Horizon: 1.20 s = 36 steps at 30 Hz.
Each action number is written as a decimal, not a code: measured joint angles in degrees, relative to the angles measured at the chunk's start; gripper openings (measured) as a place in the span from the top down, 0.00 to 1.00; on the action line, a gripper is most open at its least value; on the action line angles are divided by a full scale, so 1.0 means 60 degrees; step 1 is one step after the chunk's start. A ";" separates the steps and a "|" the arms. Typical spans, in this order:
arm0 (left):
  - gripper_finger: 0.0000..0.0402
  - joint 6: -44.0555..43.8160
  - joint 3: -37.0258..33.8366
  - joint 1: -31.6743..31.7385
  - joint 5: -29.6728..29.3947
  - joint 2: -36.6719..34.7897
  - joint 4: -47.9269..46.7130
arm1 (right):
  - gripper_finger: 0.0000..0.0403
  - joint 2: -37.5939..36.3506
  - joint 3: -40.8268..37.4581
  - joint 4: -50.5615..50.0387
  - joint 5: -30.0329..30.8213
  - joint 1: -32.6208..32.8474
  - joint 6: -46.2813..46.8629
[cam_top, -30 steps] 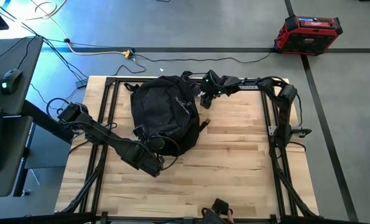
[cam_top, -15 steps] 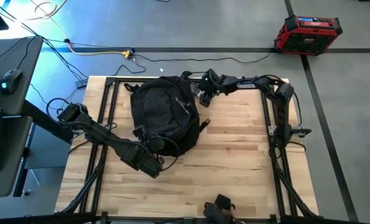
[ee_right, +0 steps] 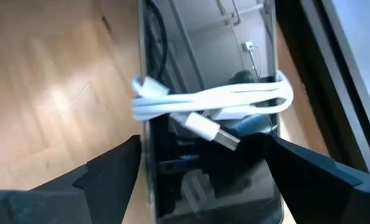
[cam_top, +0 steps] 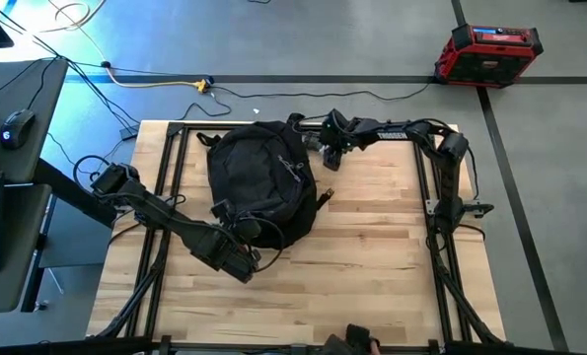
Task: Unpack backpack
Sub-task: Put the cellphone into the backpack
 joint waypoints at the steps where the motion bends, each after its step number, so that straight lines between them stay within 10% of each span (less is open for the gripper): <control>1: 1.00 0.0000 0.0000 0.0002 0.0000 0.0000 0.0001 | 0.19 -0.0027 0.0002 -0.0149 0.0043 0.0134 0.0030; 13: 1.00 0.0244 0.0000 -0.0159 -0.0094 0.0000 -0.0010 | 0.22 -0.1173 -0.0138 -0.3851 0.0246 0.1917 0.0678; 36: 1.00 0.0073 0.0004 -0.0379 -0.0291 0.0000 0.0041 | 0.16 -0.1654 0.0279 -0.2585 -0.1351 0.0931 0.1970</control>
